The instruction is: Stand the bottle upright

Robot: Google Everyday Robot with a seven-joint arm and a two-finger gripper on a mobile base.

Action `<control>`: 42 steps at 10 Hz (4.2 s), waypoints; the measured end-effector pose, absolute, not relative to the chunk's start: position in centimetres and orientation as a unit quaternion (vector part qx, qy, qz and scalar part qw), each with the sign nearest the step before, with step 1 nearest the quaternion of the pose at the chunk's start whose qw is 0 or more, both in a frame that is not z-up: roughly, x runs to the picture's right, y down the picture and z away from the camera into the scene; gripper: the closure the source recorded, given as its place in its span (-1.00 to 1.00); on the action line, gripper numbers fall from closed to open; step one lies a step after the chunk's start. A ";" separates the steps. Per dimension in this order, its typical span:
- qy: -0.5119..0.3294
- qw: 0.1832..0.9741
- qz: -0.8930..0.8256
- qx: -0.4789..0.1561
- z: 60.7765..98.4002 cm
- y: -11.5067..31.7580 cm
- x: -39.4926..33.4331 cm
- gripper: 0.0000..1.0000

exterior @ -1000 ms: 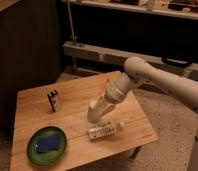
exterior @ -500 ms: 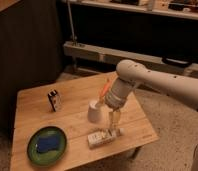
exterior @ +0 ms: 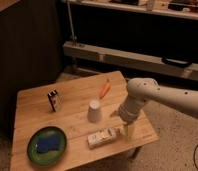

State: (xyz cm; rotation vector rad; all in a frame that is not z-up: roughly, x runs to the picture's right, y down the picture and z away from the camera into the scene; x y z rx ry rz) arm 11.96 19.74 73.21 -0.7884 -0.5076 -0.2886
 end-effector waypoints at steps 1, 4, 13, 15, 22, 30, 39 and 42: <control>-0.251 0.885 -0.133 -0.370 74.1 20.4 12.5 -0.60; -0.264 0.898 -0.091 -0.340 77.0 21.6 14.4 -0.60; -0.278 0.887 0.013 -0.369 80.4 23.3 14.5 -0.60; -0.285 0.883 0.015 -0.374 80.8 23.4 13.9 -0.49; -0.296 0.877 0.004 -0.378 81.5 23.1 12.6 0.96; -0.304 0.870 -0.102 -0.374 78.4 13.8 8.9 1.00; -0.234 0.864 -0.239 -0.376 71.7 8.1 8.1 1.00; -0.174 0.878 -0.268 -0.358 69.9 8.5 9.5 1.00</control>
